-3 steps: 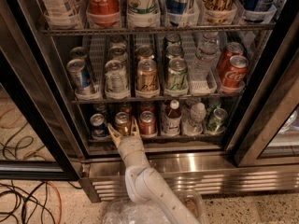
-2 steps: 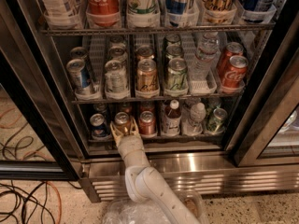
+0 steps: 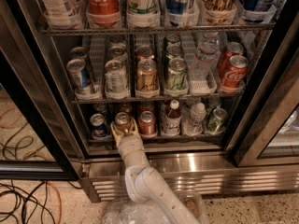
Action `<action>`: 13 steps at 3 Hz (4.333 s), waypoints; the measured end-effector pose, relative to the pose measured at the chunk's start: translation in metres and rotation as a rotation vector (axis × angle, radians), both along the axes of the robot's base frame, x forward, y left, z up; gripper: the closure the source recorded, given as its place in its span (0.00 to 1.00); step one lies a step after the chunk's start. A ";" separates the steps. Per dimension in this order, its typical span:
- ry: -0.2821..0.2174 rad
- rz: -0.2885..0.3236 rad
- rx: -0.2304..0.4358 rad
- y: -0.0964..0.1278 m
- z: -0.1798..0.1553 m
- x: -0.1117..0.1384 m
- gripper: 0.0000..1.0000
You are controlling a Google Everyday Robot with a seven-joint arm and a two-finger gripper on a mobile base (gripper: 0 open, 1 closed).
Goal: Pick orange can from bottom shelf of fridge
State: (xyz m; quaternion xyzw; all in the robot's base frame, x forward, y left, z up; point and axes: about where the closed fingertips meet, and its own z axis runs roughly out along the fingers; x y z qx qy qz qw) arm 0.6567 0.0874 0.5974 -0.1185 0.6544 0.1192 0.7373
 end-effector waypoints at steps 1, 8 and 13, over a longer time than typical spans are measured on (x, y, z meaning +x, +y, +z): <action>-0.002 -0.002 0.000 -0.001 0.001 0.000 1.00; -0.072 0.089 -0.035 -0.008 0.054 -0.026 1.00; 0.037 0.439 -0.087 -0.013 0.072 -0.102 1.00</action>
Offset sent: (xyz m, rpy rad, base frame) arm -0.0007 -0.0059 0.0117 0.0014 -0.0423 -0.0252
